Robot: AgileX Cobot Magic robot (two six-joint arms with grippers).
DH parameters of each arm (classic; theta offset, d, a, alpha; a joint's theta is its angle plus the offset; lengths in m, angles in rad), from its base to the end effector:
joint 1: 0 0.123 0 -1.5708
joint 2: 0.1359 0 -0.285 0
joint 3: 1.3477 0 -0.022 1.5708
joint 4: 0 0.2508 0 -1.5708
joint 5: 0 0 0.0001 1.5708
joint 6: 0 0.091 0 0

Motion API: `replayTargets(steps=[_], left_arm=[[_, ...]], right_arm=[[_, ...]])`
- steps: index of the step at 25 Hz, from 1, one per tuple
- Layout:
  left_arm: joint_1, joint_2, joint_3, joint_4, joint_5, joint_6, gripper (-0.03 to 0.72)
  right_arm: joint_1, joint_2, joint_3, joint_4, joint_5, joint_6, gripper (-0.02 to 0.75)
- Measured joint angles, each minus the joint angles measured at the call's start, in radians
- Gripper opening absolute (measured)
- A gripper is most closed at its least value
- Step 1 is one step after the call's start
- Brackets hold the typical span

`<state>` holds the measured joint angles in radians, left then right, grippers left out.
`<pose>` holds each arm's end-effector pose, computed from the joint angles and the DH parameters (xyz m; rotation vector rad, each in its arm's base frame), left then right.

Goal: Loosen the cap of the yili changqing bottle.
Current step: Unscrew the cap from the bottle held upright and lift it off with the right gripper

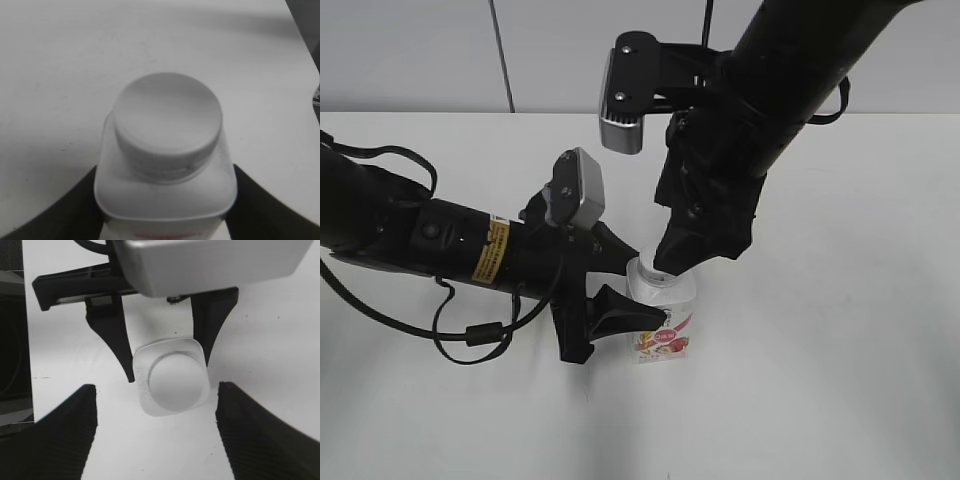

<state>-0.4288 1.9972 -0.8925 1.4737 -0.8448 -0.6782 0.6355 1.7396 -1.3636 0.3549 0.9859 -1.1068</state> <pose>0.2809 -0.2028 0.1143 1.5231 1.6679 -0.8623 0.2740 0.2349 0.2620 -1.9704 1.9345 0.3440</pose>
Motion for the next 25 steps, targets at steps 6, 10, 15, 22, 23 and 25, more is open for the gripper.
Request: replayTargets(steps=[6,10,15,22,23,25], left_arm=[[0.000,0.000,-0.001,0.009,0.000,-0.001,0.428],[0.000,0.000,-0.001,0.010,0.002,-0.002,0.428],[0.000,0.000,-0.001,0.010,0.005,-0.002,0.428],[0.000,0.000,-0.001,0.011,0.007,-0.002,0.428],[0.000,0.000,-0.001,0.011,0.007,-0.003,0.428],[0.000,0.000,-0.001,0.011,0.007,-0.003,0.428]], right_arm=[[0.000,0.041,-0.033,-0.003,-0.026,0.040,0.586],[0.000,0.075,-0.048,-0.021,-0.029,0.093,0.586],[0.000,0.098,-0.048,-0.069,-0.012,0.138,0.586],[0.000,0.128,-0.049,-0.075,-0.015,0.144,0.559],[0.000,0.134,-0.049,-0.075,-0.016,0.144,0.543],[0.000,0.139,-0.049,-0.070,-0.022,0.146,0.517]])
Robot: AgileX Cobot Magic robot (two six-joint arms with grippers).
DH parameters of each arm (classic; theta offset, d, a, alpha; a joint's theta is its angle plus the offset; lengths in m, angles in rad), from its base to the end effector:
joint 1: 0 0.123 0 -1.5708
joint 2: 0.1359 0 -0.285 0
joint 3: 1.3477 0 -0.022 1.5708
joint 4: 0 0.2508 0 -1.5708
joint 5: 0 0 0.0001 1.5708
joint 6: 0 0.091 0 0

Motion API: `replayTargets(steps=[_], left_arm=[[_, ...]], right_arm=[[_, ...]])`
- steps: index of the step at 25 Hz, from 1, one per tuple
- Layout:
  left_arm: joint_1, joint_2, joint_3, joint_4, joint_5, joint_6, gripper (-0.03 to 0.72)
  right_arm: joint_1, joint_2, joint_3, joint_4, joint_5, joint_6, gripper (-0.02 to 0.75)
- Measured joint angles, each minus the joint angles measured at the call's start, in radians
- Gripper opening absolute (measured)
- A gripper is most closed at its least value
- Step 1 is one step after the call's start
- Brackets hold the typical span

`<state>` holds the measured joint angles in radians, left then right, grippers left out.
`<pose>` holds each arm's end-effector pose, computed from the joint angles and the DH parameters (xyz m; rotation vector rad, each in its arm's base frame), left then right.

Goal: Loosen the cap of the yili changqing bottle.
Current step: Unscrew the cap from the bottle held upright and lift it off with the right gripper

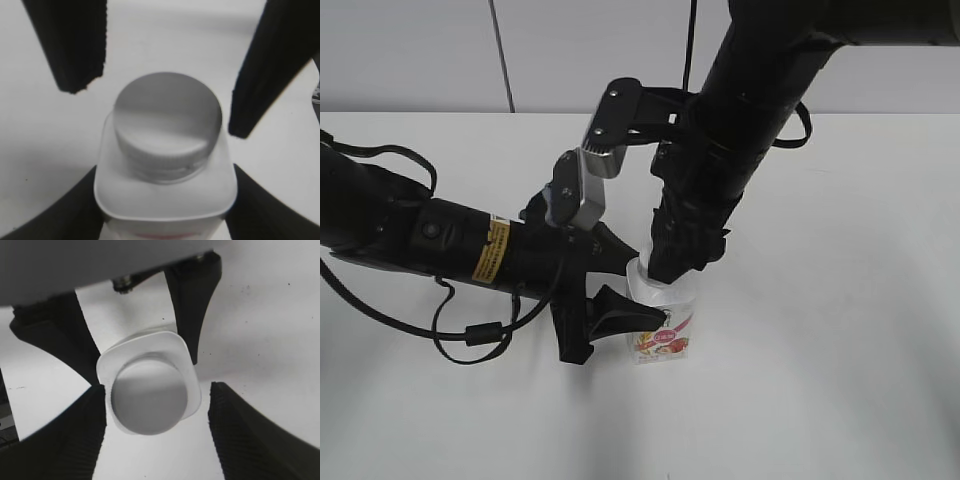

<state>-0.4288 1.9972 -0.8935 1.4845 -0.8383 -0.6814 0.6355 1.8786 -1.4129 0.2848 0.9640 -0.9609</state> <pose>0.2809 -0.2025 0.1137 1.5340 1.6702 -0.8553 0.2975 0.2455 0.2223 -1.9084 2.1323 0.3052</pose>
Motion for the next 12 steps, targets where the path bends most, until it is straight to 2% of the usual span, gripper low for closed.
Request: replayTargets(steps=[3,12], left_arm=[[0.000,0.000,0.000,0.000,0.000,0.000,0.428],[0.000,0.000,0.000,0.000,0.000,-0.001,0.428]], right_arm=[[0.000,0.000,0.000,0.005,-0.002,0.001,0.493],[0.000,0.015,0.000,0.009,-0.002,0.002,0.487]])
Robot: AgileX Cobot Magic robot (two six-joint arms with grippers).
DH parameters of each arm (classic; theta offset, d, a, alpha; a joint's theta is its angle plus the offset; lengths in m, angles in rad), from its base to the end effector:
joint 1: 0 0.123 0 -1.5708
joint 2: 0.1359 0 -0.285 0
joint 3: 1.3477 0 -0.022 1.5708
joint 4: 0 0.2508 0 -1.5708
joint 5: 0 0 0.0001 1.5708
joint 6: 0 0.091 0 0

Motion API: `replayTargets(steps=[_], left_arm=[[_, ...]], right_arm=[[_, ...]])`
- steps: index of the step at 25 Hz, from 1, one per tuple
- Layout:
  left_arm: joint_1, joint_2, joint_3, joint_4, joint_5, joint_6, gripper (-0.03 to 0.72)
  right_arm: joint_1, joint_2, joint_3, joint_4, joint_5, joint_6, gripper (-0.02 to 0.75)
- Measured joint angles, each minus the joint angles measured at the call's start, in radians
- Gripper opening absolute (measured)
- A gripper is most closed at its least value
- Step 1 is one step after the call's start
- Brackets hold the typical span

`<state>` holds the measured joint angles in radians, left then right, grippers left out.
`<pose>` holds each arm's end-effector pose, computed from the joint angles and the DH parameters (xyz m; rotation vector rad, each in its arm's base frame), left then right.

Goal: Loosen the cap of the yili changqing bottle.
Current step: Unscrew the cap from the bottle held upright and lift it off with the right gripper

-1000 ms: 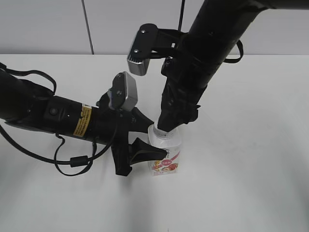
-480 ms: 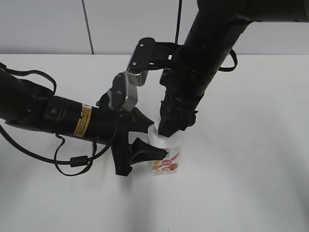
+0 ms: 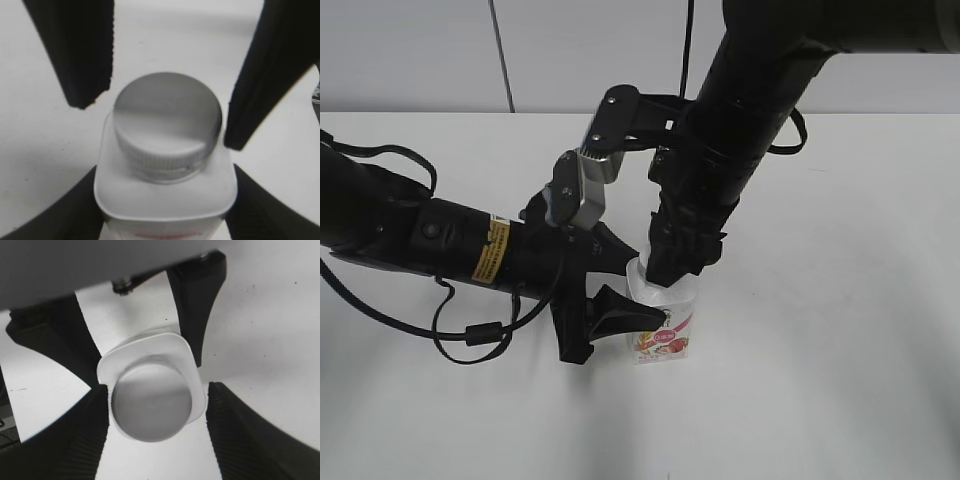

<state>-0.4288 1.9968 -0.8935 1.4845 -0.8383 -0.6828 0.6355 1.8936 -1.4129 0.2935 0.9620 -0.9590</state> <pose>0.2809 -0.2025 0.1138 1.5330 1.6711 -0.8559 0.2985 0.2470 0.2167 -1.9067 2.1480 0.3188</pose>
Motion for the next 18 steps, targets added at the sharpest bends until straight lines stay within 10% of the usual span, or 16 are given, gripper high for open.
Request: replayTargets(steps=[18], left_arm=[[0.000,-0.001,0.000,0.000,0.001,-0.002,0.428]], right_arm=[[0.001,0.000,0.000,0.007,0.005,0.002,0.400]])
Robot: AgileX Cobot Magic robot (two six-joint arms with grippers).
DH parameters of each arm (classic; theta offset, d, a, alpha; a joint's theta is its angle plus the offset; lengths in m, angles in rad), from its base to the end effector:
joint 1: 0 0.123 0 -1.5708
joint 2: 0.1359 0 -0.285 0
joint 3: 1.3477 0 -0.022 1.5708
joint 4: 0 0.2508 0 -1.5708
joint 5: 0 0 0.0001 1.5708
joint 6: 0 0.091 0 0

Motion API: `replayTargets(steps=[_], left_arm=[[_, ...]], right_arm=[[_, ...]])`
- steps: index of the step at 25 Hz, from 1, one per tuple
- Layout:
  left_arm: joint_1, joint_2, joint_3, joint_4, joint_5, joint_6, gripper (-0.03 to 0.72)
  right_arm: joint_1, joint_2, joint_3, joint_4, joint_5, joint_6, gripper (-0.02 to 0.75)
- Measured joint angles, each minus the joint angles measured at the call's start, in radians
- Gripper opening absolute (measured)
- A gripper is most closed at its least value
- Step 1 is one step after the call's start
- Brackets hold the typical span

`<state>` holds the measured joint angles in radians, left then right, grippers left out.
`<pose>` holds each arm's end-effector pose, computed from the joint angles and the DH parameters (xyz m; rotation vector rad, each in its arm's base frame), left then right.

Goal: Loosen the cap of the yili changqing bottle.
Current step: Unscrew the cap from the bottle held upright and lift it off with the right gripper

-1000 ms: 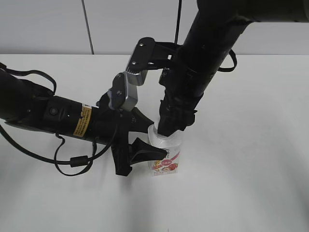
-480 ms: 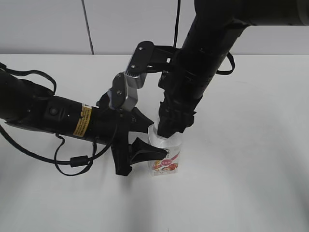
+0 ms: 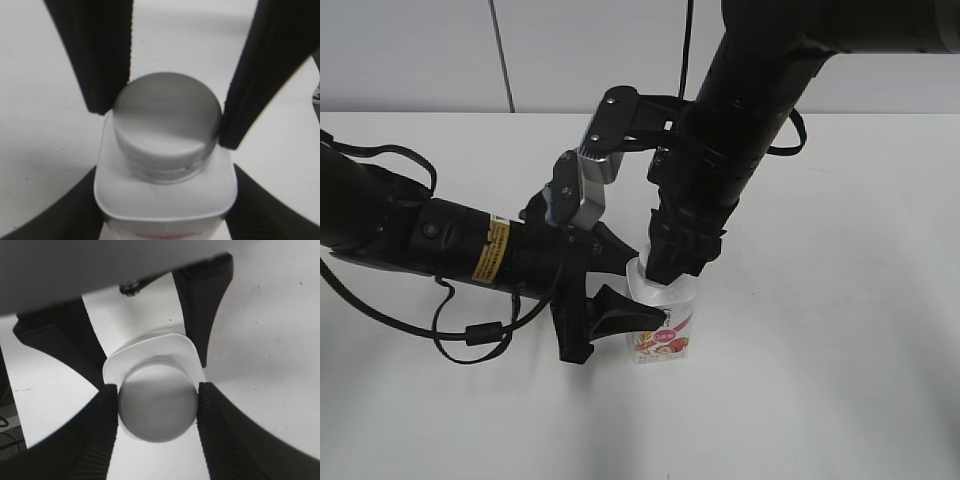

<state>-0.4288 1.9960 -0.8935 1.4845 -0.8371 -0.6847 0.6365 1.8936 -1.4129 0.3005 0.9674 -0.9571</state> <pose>0.2810 -0.2024 0.1140 1.5317 1.6729 -0.8551 0.2976 0.2475 0.2168 -1.9051 2.1540 0.3303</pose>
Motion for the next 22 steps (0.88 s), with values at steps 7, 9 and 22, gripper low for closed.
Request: replayTargets(steps=[7,9,22], left_arm=[[0.000,0.000,0.000,0.000,0.001,0.000,0.428],[0.000,0.000,0.000,0.000,0.002,0.000,0.428],[0.000,0.000,0.000,0.000,0.004,-0.001,0.428]], right_arm=[[0.000,0.002,-0.001,0.004,0.000,0.000,0.400],[0.000,0.004,-0.001,0.005,0.000,0.000,0.400],[0.000,0.013,-0.010,0.006,0.008,0.000,0.386]])
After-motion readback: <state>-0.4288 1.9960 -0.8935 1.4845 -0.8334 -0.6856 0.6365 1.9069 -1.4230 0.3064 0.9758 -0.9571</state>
